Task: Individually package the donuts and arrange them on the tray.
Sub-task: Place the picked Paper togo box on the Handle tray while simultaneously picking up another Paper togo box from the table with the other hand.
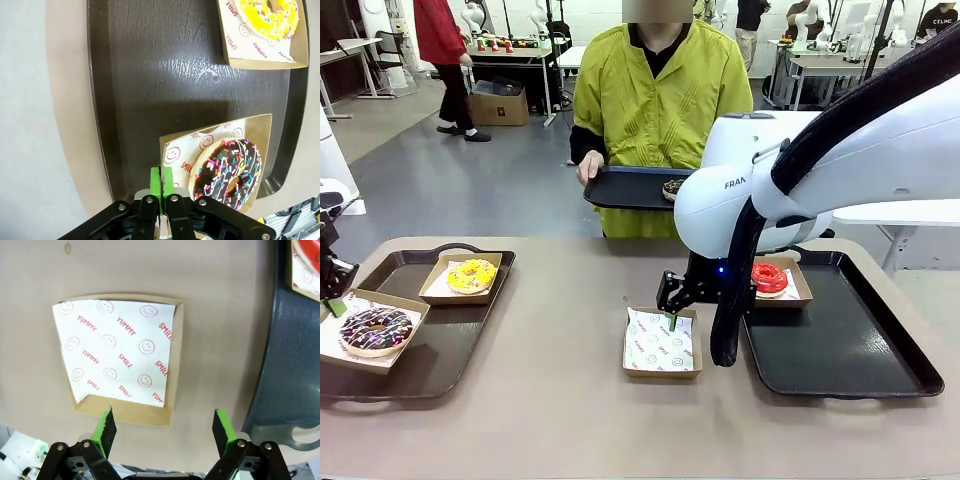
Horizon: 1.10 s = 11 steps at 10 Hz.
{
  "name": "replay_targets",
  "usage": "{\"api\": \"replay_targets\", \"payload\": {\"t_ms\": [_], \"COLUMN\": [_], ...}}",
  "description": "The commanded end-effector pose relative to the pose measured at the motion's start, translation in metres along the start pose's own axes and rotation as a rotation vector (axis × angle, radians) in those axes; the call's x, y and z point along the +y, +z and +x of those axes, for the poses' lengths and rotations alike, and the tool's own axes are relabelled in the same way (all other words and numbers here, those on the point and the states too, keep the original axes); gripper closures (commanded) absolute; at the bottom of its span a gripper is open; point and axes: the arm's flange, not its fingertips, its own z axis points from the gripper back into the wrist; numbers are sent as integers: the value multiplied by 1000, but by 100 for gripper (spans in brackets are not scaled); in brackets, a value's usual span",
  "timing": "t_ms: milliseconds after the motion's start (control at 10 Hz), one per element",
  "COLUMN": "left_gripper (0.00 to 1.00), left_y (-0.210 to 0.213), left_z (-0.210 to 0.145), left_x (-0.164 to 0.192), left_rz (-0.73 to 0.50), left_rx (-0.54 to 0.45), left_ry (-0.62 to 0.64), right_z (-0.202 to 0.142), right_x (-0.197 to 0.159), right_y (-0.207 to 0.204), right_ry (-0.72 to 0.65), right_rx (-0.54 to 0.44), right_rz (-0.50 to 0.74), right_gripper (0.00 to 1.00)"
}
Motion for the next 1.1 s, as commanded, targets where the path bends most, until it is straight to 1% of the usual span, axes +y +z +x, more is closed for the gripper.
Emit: {"api": "replay_targets", "payload": {"t_ms": [0, 200, 900, 1000], "left_gripper": [99, 99, 99, 78], "left_y": [1, -5, -24, -25], "left_z": [9, 16, 29, 29], "left_x": [-1, 0, 5, 5], "left_rz": [-30, -10, 3, 7], "left_rx": [-12, -42, -33, -34], "left_ry": [61, 78, 69, 61], "right_z": [8, 11, 16, 15], "right_x": [3, 5, 6, 4], "right_y": [-16, -29, -48, -49], "right_ry": [-57, -76, -105, -54], "right_rx": [-33, -31, -50, -61], "right_rz": [-21, -12, -45, -51], "right_gripper": [0, 0, 0, 0]}}
